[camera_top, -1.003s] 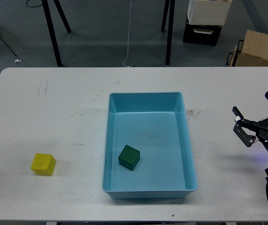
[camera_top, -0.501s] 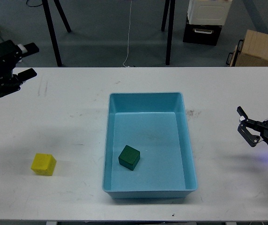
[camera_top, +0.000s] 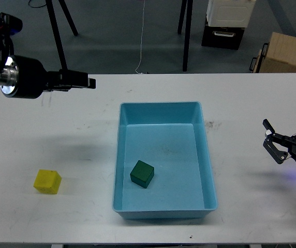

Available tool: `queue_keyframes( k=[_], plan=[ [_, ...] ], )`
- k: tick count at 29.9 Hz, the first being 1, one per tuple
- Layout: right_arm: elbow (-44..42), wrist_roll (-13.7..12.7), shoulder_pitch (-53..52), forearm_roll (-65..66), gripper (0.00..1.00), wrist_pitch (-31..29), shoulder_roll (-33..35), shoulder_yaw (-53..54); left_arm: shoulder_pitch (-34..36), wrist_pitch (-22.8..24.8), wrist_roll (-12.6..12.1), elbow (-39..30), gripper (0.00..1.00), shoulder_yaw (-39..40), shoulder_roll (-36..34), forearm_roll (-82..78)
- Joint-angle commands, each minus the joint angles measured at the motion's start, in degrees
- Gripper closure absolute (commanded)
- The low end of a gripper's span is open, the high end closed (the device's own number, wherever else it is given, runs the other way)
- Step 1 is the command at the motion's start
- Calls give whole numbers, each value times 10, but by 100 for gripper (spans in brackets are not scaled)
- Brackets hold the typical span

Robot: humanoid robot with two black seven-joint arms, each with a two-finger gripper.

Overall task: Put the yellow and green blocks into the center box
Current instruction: 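Lower the left gripper onto the yellow cube and grasp it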

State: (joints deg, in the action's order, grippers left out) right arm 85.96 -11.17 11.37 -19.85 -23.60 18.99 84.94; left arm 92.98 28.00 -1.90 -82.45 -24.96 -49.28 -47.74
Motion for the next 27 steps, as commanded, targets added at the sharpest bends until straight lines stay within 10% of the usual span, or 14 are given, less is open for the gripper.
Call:
queue_keyframes(
  k=[1, 16, 27],
  plan=[
    [-6, 0, 1, 0, 1, -2, 0, 0, 44, 0, -19, -51, 0, -122, -19, -35],
    [-22, 0, 1, 2, 1, -3, -7, -8, -42, 0, -18, -71, 0, -133, -90, -102],
    [-37, 0, 5, 2, 1, -14, -7, -8, -189, 0, -21, -33, 0, -3, -57, -111]
  ],
)
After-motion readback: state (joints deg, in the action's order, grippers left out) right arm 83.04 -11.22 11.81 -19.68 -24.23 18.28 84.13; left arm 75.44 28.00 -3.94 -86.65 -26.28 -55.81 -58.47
